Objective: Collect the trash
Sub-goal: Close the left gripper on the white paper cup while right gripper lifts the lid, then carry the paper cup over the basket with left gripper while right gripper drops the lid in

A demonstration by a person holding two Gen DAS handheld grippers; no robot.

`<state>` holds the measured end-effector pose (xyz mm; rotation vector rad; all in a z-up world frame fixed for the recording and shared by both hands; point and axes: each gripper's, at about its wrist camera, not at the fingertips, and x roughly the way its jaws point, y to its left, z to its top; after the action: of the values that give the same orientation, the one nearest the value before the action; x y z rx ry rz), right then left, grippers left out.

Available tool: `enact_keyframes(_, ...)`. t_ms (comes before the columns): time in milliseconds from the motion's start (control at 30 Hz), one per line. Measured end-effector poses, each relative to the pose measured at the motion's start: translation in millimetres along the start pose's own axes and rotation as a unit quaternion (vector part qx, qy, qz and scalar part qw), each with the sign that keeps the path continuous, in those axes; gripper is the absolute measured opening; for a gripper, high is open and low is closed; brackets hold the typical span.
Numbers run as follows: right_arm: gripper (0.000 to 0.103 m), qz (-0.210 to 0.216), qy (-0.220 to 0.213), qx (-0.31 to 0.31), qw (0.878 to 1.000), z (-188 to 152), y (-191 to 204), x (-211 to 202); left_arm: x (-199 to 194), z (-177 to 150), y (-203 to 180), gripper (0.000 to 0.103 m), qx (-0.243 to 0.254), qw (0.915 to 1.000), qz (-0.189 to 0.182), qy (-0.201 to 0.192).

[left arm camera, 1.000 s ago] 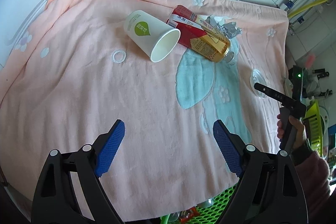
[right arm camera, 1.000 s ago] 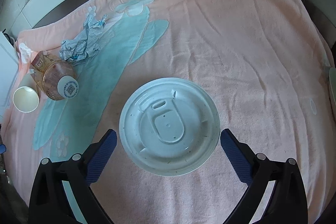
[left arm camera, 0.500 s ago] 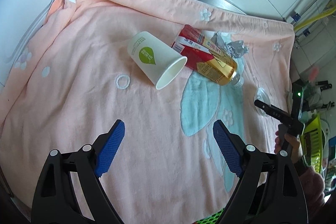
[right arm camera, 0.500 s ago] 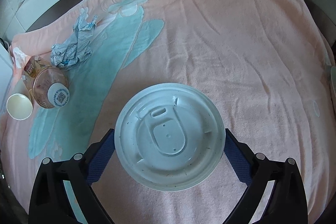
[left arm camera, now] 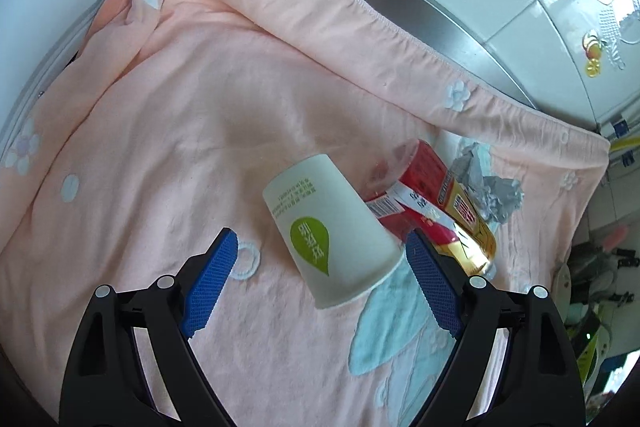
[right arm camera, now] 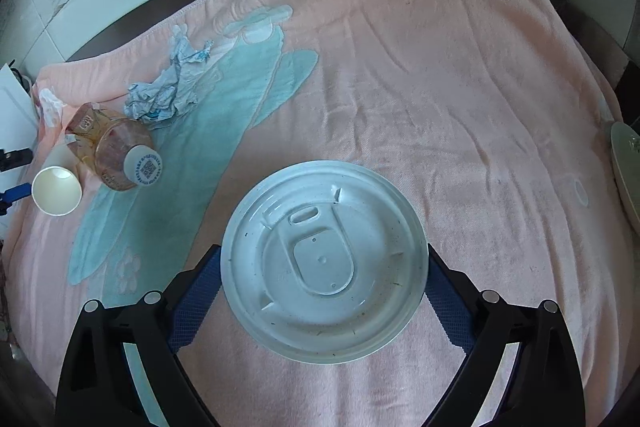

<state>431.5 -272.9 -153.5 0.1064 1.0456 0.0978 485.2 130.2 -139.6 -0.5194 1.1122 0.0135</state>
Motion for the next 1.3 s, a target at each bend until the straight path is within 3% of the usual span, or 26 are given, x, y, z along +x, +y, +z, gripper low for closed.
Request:
enact_keyframes(400, 0.091, 0.035, -0.029, -0.024, 0.999, -36, 31, -63, 43, 6, 6, 0.084, -0.053, 0.9975, -0.012, 0.044)
enact_keyframes(533, 0.091, 0.046, -0.036, -0.028, 0.998, -50, 42, -78, 47, 5, 1, 0.072, -0.049, 0.9976, -0.022, 0.045)
enact_keyframes(667, 0.091, 0.053, -0.041, -0.037, 0.997, -65, 52, -93, 43, 2, -6, 0.068, -0.032, 0.9985, -0.025, 0.037)
enact_keyframes(1000, 0.091, 0.076, -0.049, -0.061, 0.994, -103, 77, -122, 1, -27, -7, 0.063, 0.013, 0.999, -0.04, 0.016)
enact_keyframes(1300, 0.091, 0.106, -0.054, -0.091, 0.989, -149, 101, -151, -62, -75, 0, 0.061, 0.039, 0.9972, -0.062, -0.013)
